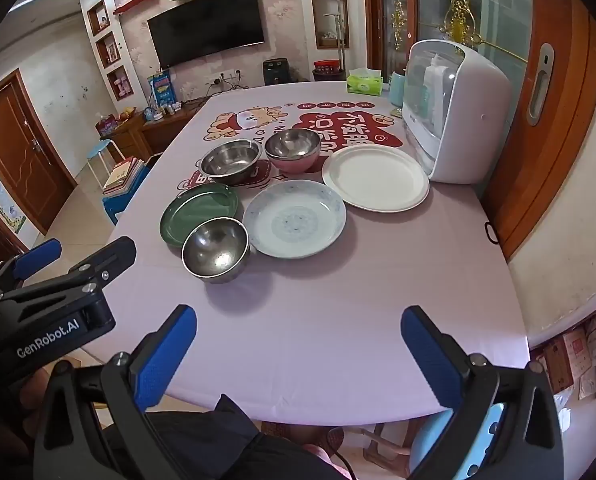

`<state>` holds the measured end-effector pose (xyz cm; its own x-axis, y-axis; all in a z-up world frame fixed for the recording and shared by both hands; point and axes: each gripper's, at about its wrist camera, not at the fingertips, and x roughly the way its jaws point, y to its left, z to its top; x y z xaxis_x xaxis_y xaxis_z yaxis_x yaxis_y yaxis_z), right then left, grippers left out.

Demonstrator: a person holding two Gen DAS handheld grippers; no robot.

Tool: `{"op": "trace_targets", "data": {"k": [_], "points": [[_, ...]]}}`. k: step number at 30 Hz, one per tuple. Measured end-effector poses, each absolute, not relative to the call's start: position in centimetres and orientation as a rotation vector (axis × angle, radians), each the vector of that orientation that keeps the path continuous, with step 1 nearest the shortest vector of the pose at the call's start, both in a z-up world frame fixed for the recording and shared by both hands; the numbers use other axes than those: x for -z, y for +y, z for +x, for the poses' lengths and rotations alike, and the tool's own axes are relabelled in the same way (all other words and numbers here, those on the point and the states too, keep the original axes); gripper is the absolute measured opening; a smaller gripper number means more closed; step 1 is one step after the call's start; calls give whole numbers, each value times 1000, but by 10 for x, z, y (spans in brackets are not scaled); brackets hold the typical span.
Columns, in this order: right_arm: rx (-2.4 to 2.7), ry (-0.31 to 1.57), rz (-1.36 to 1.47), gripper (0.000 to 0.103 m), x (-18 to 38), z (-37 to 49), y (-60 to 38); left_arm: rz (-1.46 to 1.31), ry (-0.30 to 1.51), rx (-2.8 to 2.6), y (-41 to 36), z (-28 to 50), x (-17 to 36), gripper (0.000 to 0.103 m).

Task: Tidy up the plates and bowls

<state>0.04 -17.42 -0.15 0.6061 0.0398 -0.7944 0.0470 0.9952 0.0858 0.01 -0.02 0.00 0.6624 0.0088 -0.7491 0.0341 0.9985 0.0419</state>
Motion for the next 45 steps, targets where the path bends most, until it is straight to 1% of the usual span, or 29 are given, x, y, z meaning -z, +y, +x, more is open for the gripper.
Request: {"op": "trace_targets", "data": {"k": [8,12,45], "points": [[3,922,102,102,2,2,-174,24,848,24,2,2,1,102],[3,924,102,102,2,3,-173,18,843,24,8,1,-4,100],[40,920,115,102,-2,9,-155,3,835,43,21,18,-1,100]]}}
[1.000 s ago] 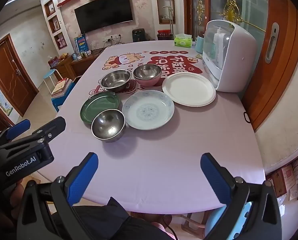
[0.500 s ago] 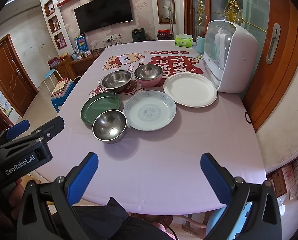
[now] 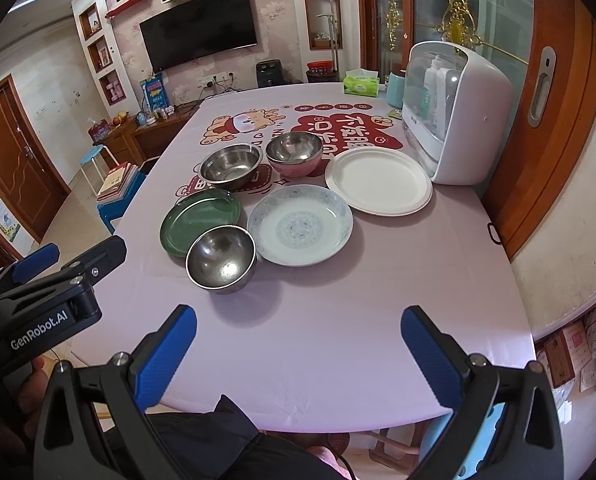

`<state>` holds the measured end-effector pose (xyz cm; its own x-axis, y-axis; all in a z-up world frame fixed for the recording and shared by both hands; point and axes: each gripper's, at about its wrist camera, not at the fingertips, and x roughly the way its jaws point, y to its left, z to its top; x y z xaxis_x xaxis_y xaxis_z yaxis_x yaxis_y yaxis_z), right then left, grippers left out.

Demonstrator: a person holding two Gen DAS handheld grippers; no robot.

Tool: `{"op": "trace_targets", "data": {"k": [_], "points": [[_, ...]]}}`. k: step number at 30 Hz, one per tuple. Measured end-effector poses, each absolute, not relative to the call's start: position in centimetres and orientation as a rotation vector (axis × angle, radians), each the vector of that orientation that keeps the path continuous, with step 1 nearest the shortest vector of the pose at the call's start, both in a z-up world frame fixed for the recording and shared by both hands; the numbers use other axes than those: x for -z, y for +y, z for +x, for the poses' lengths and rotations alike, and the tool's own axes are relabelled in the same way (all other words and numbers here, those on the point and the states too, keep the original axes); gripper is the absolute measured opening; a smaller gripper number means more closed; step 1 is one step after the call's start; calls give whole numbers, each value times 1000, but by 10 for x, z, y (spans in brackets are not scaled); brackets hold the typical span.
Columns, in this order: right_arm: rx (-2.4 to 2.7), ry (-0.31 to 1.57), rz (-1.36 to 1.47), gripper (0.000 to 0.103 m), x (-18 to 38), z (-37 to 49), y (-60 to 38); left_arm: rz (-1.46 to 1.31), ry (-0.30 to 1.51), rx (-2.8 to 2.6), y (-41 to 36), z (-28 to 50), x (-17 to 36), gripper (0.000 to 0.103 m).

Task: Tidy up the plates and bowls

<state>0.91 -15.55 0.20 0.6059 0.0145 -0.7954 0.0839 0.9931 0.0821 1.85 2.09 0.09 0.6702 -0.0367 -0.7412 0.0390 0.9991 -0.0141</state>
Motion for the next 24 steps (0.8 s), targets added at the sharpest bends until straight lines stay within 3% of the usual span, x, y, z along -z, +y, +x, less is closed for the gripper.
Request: {"op": "trace_targets", "data": {"k": [24], "points": [[137,912,179,102,4,-2,-127,10,858,145,58,29,11,100]]}}
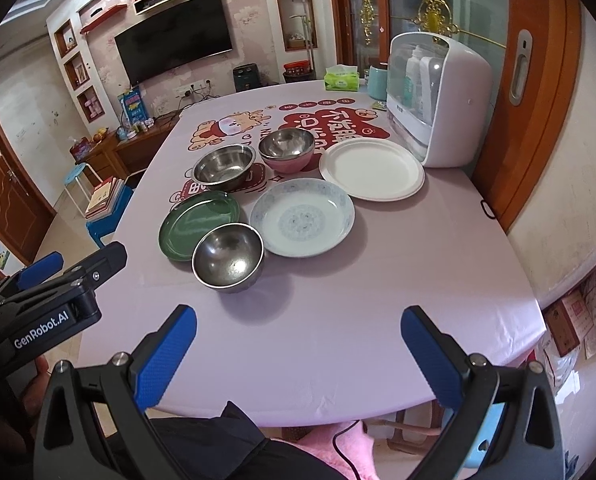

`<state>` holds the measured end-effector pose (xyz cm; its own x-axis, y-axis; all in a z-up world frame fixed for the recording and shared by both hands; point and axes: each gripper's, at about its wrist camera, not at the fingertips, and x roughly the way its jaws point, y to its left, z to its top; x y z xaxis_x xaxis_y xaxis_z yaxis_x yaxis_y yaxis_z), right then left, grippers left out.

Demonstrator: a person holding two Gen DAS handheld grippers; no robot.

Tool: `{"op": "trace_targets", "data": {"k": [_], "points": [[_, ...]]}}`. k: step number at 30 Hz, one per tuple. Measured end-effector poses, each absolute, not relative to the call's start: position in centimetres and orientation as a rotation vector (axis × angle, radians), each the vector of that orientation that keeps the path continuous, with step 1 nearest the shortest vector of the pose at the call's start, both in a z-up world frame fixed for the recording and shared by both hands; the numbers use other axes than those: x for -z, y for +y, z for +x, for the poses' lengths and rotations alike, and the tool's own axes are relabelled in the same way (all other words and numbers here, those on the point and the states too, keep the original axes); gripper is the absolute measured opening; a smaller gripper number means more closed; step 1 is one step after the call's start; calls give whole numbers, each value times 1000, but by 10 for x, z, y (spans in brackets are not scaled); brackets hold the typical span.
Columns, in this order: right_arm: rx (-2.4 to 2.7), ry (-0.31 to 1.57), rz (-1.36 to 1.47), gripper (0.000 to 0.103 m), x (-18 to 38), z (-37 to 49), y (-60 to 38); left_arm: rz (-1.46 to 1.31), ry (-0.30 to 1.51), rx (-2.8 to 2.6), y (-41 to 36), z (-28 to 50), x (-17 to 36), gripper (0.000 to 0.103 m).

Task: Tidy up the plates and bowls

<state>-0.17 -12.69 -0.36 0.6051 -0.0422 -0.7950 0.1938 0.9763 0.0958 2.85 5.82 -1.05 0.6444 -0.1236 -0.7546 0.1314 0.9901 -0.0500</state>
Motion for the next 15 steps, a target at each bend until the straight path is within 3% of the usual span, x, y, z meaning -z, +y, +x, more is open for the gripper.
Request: {"op": "trace_targets", "data": {"k": [15], "points": [[152,806,221,102,-9,-14,-144,-31,895,230,43,38,20,100]]}}
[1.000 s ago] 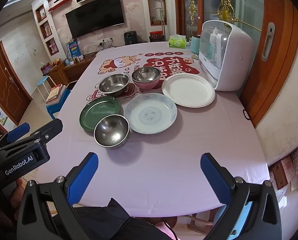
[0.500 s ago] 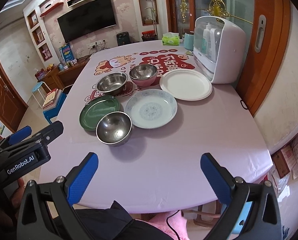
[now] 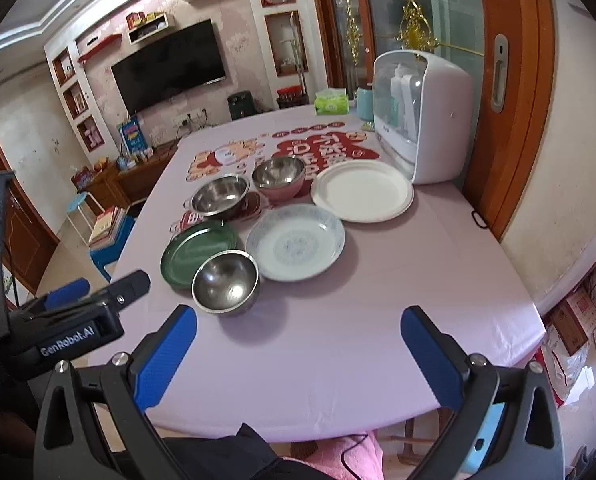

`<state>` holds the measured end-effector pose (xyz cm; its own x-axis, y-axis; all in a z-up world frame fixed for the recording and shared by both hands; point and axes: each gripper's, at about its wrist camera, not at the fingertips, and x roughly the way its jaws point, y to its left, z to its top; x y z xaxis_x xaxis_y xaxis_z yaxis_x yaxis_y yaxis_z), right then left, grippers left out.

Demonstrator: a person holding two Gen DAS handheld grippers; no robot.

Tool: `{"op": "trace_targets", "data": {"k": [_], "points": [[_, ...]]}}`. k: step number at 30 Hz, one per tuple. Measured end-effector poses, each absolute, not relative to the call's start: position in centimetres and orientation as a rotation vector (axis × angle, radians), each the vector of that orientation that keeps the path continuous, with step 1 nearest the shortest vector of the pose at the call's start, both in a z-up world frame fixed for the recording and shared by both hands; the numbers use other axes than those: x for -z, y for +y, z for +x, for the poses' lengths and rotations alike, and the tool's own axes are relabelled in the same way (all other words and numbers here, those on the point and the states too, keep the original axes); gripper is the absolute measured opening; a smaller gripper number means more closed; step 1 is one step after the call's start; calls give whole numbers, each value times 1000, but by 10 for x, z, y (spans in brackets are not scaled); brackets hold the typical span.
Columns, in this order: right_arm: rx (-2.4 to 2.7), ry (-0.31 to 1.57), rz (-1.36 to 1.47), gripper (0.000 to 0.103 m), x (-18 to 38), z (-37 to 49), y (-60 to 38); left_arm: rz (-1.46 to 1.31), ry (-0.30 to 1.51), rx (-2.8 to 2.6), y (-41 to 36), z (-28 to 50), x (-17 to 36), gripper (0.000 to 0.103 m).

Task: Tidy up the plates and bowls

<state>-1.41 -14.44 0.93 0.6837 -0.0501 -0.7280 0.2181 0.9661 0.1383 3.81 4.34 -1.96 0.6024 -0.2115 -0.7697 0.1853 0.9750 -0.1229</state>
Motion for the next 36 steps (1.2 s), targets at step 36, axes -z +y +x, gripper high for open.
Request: {"op": "trace_targets", "data": {"k": [36], "points": [[164,787,304,102,25,146,-345,-10,986,149,-113,224,25,100]]}}
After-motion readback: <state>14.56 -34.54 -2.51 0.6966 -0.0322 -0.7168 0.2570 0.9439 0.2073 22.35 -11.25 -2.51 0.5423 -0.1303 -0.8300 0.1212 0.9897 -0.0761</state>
